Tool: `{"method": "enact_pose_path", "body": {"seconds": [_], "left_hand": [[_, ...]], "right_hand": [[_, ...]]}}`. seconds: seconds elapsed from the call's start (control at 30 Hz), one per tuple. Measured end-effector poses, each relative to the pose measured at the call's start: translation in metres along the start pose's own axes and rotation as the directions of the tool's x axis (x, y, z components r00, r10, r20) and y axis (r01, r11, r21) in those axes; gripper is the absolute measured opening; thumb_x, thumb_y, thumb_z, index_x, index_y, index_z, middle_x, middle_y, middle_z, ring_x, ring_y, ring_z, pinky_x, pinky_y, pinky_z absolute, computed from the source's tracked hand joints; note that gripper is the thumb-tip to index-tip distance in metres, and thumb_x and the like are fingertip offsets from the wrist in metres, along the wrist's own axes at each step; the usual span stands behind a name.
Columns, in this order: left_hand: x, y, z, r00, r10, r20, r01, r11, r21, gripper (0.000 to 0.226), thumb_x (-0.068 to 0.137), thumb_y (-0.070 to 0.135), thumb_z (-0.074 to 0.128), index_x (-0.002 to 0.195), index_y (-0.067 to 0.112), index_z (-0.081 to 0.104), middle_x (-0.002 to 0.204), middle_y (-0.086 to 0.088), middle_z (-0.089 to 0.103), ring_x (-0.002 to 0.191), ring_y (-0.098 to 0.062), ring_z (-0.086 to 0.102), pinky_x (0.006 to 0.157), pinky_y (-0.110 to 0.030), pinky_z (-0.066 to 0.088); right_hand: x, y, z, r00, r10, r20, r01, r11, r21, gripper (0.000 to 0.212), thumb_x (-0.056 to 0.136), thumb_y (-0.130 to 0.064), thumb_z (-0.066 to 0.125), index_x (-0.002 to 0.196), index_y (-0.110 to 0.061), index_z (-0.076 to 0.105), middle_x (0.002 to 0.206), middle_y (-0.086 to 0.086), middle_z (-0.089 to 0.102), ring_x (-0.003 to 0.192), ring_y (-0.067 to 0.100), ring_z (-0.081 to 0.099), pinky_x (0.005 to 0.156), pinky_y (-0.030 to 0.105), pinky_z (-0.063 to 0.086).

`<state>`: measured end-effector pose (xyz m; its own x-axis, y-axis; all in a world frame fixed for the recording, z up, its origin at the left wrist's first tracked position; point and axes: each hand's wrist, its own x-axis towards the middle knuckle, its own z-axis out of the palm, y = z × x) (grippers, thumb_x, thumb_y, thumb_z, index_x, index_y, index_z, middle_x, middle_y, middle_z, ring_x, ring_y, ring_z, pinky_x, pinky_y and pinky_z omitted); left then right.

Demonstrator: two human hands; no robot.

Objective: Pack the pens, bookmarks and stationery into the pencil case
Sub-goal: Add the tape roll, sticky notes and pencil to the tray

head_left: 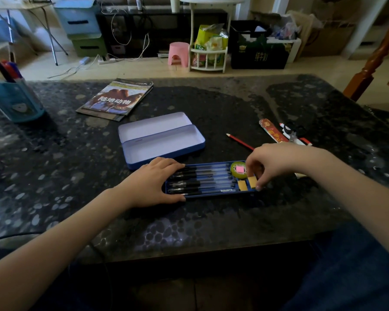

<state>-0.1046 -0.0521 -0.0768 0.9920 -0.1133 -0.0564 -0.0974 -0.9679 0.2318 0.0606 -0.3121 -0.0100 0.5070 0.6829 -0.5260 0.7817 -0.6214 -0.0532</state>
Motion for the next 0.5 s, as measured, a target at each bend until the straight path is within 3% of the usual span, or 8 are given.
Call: {"method": "enact_pose_path", "body": {"seconds": [0.3, 0.5], "left_hand": [[0.0012, -0.0007, 0.0010, 1.000, 0.011, -0.008, -0.011, 1.000, -0.008, 0.094, 0.065, 0.084, 0.042, 0.142, 0.033, 0.028, 0.142, 0.010, 0.035, 0.130, -0.007, 0.028, 0.107, -0.031, 0.030], [0.0020, -0.0004, 0.0002, 1.000, 0.002, 0.005, -0.002, 1.000, -0.005, 0.097, 0.062, 0.087, 0.037, 0.143, 0.034, 0.027, 0.143, 0.010, 0.035, 0.130, -0.007, 0.028, 0.107, -0.032, 0.031]], "right_hand": [[0.0001, -0.0043, 0.0010, 1.000, -0.006, -0.024, 0.004, 0.998, -0.055, 0.023, 0.074, -0.045, 0.075, 0.077, -0.041, 0.052, 0.084, -0.018, 0.050, 0.078, 0.001, 0.050, 0.054, 0.020, 0.035], [0.0066, -0.0054, 0.0072, 0.999, 0.003, -0.039, -0.005, 0.998, -0.059, 0.022, 0.074, -0.040, 0.077, 0.077, -0.036, 0.056, 0.085, -0.016, 0.051, 0.077, 0.003, 0.051, 0.058, 0.023, 0.040]]}}
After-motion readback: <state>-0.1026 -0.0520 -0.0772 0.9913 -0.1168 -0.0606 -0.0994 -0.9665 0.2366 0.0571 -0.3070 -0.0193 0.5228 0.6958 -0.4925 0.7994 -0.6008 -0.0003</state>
